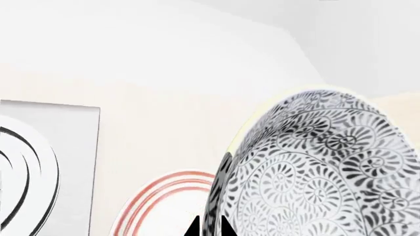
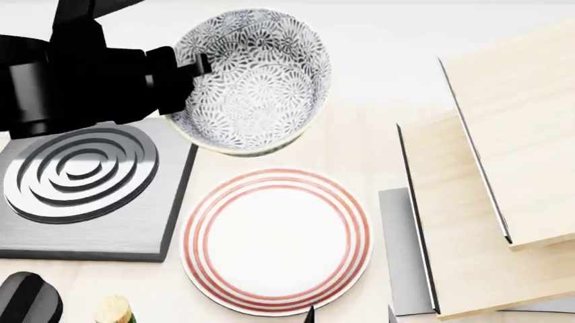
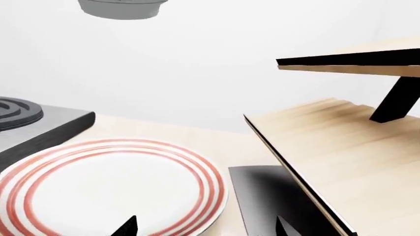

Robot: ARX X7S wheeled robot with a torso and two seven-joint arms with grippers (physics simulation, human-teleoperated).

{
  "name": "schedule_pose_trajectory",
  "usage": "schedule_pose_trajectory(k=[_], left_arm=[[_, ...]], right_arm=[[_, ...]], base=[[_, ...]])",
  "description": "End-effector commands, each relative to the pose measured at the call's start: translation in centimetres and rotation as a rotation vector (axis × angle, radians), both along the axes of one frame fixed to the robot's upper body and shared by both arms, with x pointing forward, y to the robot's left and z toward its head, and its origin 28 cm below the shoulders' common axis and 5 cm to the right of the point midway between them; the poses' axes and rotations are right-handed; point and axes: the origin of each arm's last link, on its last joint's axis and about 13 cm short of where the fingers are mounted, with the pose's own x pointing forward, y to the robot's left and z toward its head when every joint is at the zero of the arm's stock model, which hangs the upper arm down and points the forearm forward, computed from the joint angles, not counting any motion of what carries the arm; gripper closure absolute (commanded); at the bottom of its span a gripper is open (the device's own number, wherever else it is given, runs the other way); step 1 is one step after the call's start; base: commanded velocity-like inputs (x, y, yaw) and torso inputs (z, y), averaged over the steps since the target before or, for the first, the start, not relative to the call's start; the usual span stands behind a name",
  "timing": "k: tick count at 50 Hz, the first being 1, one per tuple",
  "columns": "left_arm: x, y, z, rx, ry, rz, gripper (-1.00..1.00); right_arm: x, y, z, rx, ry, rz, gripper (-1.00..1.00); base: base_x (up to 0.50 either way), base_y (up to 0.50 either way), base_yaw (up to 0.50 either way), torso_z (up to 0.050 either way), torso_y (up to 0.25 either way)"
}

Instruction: Pick up the akita bowl and put it on the plate.

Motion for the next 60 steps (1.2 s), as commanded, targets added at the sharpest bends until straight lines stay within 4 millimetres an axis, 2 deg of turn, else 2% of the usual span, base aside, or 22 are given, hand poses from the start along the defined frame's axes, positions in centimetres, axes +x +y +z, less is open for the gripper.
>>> schedule_pose_trajectory(k=[1,20,27,44,49,60], left_arm=[[0.4,-0.6,-0.6,-0.093,0.038,-0.009,1.00],[1.2,-1.5,-3.7,-0.039,0.080,-0.012,1.00],[1.2,-1.7,-4.2,-0.001,0.071,-0.019,1.00],[1.8,-0.9,-6.3,0.039,0.100,0.042,1.00],[1.7,-0.6,-7.8,0.035,0.122,0.051,1.00],[1.6,-0.6,-9.5,0.056,0.124,0.040,1.00]], right_arm=[[0.0,0.0,-0.2,-0.004,0.002,-0.003,-1.00],[0.1,0.0,-0.2,-0.002,0.005,-0.003,-1.00],[0.1,0.0,-0.2,-0.002,0.004,-0.006,-1.00],[0.0,0.1,-0.4,-0.002,0.006,-0.006,-1.00],[0.0,0.1,-0.6,-0.003,0.009,-0.005,-1.00],[0.1,0.1,-0.8,-0.003,0.015,-0.007,-1.00]], base=[[0.00,0.00,0.00,0.000,0.000],[0.00,0.00,0.00,0.000,0.001],[0.00,0.00,0.00,0.000,0.000],[0.00,0.00,0.00,0.000,0.001],[0.00,0.00,0.00,0.000,0.000],[0.00,0.00,0.00,0.000,0.000]])
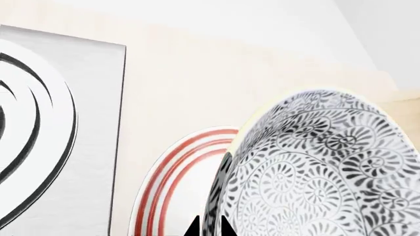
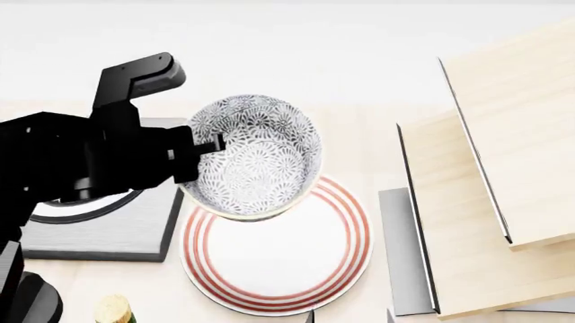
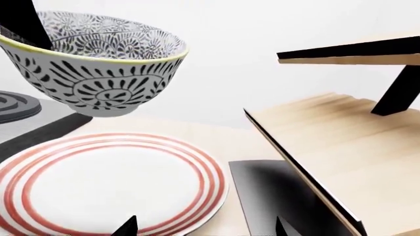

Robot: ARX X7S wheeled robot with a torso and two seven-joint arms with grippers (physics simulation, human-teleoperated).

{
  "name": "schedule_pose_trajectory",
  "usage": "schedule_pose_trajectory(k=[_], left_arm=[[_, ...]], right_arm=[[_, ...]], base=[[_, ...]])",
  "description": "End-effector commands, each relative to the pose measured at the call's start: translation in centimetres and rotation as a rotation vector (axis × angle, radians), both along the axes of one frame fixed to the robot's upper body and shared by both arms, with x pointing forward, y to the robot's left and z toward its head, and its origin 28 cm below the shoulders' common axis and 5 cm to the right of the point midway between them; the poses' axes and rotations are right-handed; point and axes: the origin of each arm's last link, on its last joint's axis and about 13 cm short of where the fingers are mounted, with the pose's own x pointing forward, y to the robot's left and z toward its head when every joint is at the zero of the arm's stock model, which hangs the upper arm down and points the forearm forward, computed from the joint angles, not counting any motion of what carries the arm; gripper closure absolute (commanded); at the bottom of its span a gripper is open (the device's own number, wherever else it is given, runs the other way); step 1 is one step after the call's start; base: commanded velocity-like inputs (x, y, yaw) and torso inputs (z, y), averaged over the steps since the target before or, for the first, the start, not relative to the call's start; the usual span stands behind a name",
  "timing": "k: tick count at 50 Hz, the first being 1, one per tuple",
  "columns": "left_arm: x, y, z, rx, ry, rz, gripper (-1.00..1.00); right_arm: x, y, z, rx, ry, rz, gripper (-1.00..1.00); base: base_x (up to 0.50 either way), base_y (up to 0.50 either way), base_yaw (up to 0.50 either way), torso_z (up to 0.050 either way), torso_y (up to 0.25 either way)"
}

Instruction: Pick up the akita bowl and put it on the plate.

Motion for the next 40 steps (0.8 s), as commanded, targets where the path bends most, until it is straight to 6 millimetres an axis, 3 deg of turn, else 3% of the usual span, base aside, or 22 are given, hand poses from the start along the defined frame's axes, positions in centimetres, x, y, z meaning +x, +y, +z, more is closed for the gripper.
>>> schedule_pose_trajectory(k=[1,40], left_arm=[[0.0,-0.1,-1.4,-0.013,-0.005,-0.007,1.00],[-0.2,-0.6,-3.8,-0.118,-0.038,-0.030,1.00]], right_arm=[[0.0,0.0,-0.3,0.000,0.006,0.000,-1.00],[-0.1,0.1,-0.8,-0.005,0.019,0.002,-1.00]], base=[[0.00,0.00,0.00,0.000,0.000],[0.00,0.00,0.00,0.000,-0.016]])
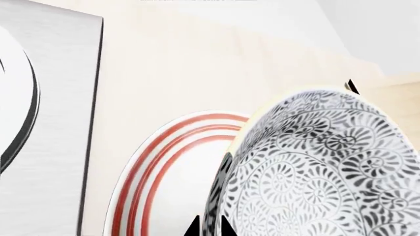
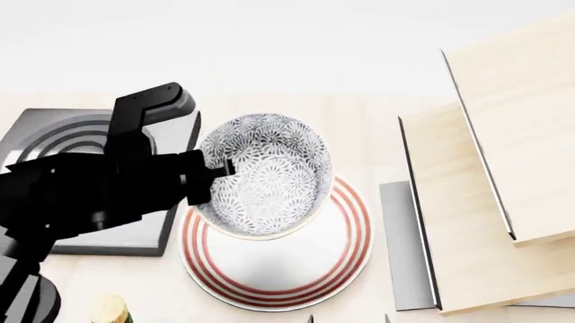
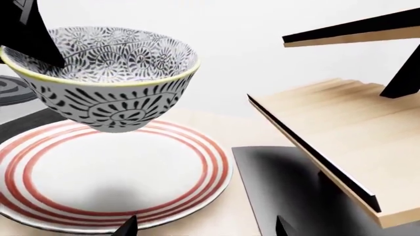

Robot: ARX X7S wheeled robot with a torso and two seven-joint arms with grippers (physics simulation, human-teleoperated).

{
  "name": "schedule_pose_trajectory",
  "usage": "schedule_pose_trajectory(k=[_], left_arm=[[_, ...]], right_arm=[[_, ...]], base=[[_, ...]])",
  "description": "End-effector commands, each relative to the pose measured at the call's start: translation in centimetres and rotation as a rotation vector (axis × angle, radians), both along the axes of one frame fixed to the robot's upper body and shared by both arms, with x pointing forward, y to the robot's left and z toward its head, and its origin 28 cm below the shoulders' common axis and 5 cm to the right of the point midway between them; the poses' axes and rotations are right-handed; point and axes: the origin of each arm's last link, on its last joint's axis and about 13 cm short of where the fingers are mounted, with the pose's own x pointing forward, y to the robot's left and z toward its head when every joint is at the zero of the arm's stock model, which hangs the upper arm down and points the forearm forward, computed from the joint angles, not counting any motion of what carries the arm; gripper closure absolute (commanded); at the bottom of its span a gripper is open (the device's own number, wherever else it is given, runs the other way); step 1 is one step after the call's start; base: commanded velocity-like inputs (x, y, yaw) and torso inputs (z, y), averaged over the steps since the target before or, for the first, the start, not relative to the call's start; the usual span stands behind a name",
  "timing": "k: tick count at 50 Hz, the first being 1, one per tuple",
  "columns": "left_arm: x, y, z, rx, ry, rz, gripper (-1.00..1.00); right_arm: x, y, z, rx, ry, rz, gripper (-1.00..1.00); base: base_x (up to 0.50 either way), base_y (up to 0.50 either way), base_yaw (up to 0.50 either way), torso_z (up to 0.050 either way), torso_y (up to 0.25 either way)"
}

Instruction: Pick up the akita bowl and put it on the plate.

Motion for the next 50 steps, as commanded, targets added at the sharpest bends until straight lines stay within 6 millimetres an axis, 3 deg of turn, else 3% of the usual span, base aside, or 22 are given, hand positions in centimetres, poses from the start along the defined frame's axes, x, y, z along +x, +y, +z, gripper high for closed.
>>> schedule_pose_trajectory(k=[1,17,50], left_arm=[[0.0,-0.2,-0.1,-0.058,-0.013,0.006,1.00],[0.0,-0.5,-1.3,0.010,-0.033,0.023,1.00],[-0.3,-1.2,-2.1,-0.049,-0.027,-0.005,1.00]], right_arm=[[0.0,0.0,-0.1,-0.002,0.003,0.001,-1.00],[0.1,0.0,-0.2,-0.003,0.006,0.001,-1.00],[0.0,0.2,-0.5,-0.006,0.011,0.008,-1.00]], base=[[0.00,0.00,0.00,0.000,0.000],[0.00,0.00,0.00,0.000,-0.028],[0.00,0.00,0.00,0.001,-0.026]])
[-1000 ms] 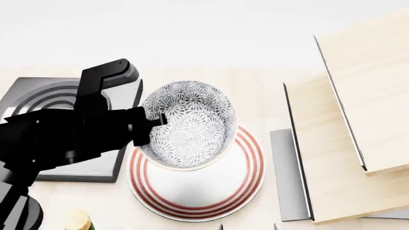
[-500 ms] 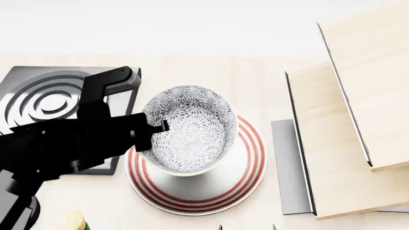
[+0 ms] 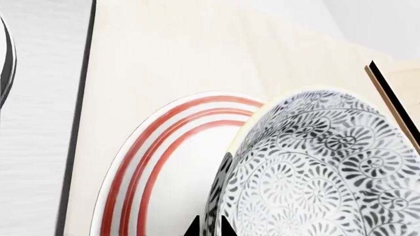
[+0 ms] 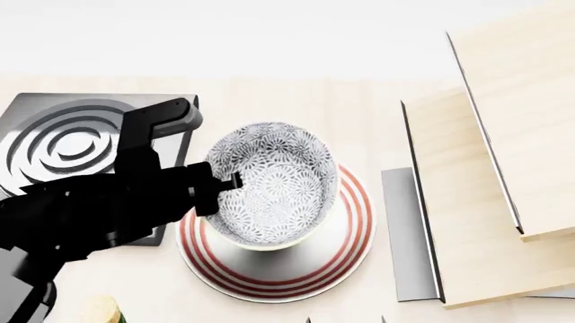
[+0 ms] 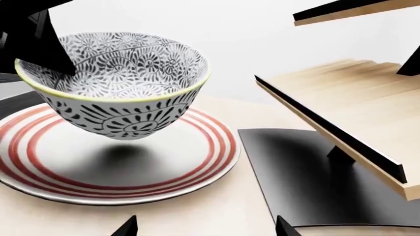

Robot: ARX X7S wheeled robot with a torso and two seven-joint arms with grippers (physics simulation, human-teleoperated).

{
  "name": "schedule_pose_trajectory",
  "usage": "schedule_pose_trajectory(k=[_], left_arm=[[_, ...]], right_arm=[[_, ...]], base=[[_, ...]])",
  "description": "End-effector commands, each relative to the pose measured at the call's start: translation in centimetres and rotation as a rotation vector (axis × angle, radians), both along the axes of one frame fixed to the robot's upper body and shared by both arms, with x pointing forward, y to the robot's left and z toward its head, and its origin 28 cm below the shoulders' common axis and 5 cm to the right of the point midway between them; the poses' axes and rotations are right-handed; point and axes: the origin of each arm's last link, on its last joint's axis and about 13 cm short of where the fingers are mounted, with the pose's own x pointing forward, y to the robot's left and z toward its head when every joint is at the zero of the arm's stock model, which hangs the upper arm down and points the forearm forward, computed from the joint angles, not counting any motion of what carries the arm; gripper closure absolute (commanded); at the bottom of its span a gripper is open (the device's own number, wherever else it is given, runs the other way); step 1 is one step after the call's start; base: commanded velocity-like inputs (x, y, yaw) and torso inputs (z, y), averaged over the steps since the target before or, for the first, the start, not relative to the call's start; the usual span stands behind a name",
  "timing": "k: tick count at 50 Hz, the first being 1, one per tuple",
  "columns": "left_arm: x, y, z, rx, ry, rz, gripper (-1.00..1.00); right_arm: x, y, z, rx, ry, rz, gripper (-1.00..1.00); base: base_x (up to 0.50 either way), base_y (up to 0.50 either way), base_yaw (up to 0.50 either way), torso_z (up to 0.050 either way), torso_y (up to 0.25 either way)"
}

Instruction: Pick up the akita bowl and put it on the plate.

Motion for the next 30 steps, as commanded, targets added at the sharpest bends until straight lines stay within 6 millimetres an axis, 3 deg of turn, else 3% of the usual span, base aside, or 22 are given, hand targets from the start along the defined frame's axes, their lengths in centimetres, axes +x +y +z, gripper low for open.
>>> schedule_pose_trajectory(k=[1,30], left_arm=[[-0.10,-0.49,-0.21,-0.040,0.001,-0.005,1.00],[-0.05,-0.94,-0.72,-0.069,-0.022,0.059,1.00]], right_arm=[[-0.03,-0.01,-0.07,0.001,0.001,0.000,-1.00],[-0.10,0.06,-0.24,0.000,0.003,0.005,-1.00]], base=[[0.00,0.00,0.00,0.000,0.000],[0.00,0.00,0.00,0.000,0.000]])
